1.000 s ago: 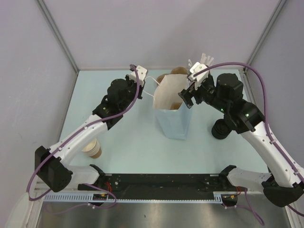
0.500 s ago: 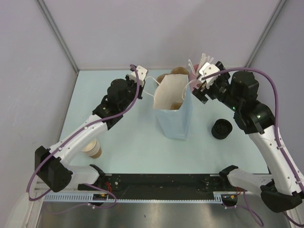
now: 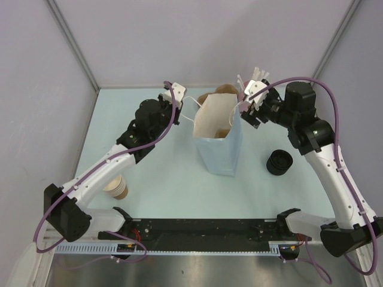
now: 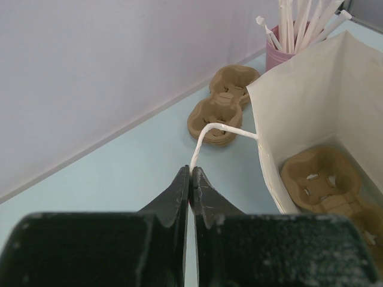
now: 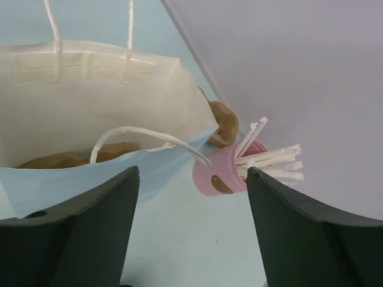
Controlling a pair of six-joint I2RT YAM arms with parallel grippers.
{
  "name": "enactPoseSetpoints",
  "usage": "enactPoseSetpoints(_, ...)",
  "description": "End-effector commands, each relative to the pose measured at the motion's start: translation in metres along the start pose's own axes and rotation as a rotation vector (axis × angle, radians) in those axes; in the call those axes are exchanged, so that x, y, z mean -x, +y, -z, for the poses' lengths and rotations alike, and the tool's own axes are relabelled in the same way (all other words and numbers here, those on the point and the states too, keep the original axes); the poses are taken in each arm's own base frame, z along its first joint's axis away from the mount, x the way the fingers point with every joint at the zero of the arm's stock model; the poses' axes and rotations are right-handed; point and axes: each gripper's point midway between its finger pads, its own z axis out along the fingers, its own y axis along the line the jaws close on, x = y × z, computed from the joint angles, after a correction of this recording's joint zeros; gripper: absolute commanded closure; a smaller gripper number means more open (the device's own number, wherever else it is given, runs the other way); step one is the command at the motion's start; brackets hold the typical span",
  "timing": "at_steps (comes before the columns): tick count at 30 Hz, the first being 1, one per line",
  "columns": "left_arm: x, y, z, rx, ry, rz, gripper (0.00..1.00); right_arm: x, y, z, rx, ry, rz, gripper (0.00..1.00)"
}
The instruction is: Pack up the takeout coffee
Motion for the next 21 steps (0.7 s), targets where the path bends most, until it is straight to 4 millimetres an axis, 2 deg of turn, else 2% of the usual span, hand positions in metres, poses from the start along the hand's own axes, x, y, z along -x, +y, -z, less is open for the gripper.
enactPoseSetpoints(1, 0.023, 0.002, 0.005, -0.004, -0.068, 0.002, 0.92, 0.007, 0.006, -0.011, 0.050, -0.061, 0.011, 0.26)
enactPoseSetpoints(6, 0.024, 0.002, 0.004, -0.004, -0.064, 0.002, 0.92, 0.007, 0.003, -0.024, 0.054, -0.078, 0.003, 0.63)
enactPoseSetpoints(7, 0.025, 0.002, 0.004, -0.003, -0.066, -0.001, 0.92, 0.006, 0.004, -0.026, 0.057, -0.079, -0.003, 0.75)
enactPoseSetpoints(9, 0.025, 0.003, 0.004, 0.000, -0.065, -0.005, 0.92, 0.011, 0.002, -0.025, 0.051, -0.097, -0.005, 0.87)
enactPoseSetpoints(10, 0.028, 0.005, 0.004, 0.006, -0.070, -0.008, 0.92, 0.013, 0.001, -0.025, 0.047, -0.102, -0.008, 0.96)
enactPoseSetpoints(12, 0.030, 0.007, 0.005, 0.017, -0.071, -0.016, 0.93, 0.017, 0.000, -0.021, 0.040, -0.110, -0.008, 1.00)
enactPoseSetpoints(17, 0.044, 0.018, 0.010, 0.055, -0.090, -0.033, 0.94, 0.029, 0.003, -0.007, 0.042, -0.127, -0.024, 1.00)
enactPoseSetpoints(21, 0.058, 0.028, 0.019, 0.090, -0.113, -0.064, 0.94, 0.050, 0.008, 0.009, 0.063, -0.166, -0.039, 1.00)
